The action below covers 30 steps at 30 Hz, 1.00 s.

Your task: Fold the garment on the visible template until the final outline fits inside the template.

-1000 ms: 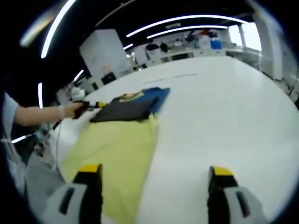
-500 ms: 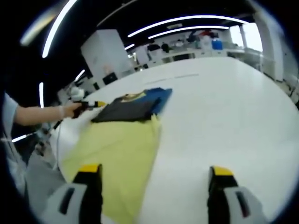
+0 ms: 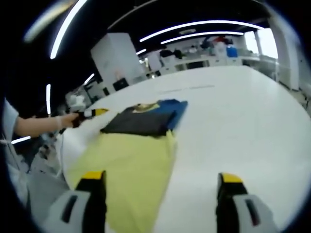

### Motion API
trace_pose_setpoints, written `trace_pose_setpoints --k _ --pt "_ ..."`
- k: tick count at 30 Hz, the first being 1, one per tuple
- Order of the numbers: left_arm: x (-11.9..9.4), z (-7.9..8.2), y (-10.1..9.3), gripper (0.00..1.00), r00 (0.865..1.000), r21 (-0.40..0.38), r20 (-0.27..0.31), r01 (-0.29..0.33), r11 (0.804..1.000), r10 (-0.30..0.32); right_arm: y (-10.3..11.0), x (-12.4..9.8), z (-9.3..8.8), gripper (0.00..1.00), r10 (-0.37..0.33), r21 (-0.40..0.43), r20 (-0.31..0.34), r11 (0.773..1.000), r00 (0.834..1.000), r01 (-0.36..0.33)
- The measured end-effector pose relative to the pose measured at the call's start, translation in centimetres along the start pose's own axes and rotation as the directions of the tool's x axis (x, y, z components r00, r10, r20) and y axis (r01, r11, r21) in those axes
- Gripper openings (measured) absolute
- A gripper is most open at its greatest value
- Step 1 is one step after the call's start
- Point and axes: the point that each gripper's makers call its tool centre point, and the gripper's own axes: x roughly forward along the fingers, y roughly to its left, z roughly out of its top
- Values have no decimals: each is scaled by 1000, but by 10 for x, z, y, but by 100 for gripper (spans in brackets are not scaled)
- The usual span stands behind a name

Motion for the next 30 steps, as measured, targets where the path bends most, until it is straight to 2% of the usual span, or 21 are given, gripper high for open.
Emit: trace_pose_setpoints --k 3,8,15,19,25,30 --pt "-4 -1 -3 76 1000 11 -1 17 1000 -17 3 0 4 95 11 -27 1 1000 1000 -11" --pt "-21 -9 -21 80 999 21 -3 42 999 -42 8 1 7 96 25 -89 -18 996 1000 -27" --pt "-44 -18 -42 80 998 10 15 56 998 -57 10 3 13 95 45 -110 -15 993 999 -46" --pt "-57 -25 -51 80 998 34 1 61 998 -61 12 2 15 95 51 -122 -14 991 999 -52" --pt "-74 -31 -78 80 996 69 -15 92 993 -91 13 0 16 95 52 -128 -7 990 999 -52" --pt "-89 -48 -95 80 991 117 -71 121 986 -113 14 -5 14 95 48 -130 -3 990 999 -48"
